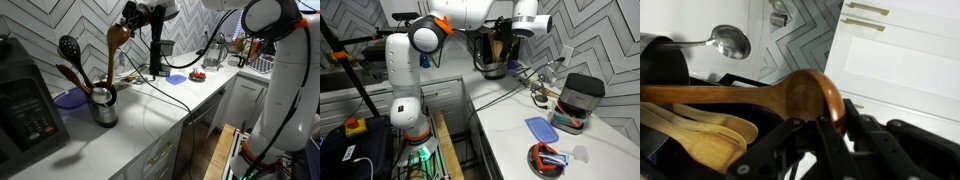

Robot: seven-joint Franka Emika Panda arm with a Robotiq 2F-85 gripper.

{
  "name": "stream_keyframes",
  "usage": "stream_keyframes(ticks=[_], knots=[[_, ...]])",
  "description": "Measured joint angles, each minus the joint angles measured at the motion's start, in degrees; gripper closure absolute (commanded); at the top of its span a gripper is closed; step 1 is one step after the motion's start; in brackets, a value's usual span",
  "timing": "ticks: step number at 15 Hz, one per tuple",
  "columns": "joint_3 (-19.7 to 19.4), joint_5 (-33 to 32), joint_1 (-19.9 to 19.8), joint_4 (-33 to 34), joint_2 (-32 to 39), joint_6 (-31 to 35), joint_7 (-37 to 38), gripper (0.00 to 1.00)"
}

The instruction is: Pick up the dark wooden spoon and put it in the utensil holder

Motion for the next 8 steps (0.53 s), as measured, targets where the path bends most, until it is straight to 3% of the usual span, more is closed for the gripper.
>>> stream_keyframes(ticks=[8], knots=[[0.8, -4.3, 1.6, -2.2, 1.7, 2.6, -2.7, 0.96]])
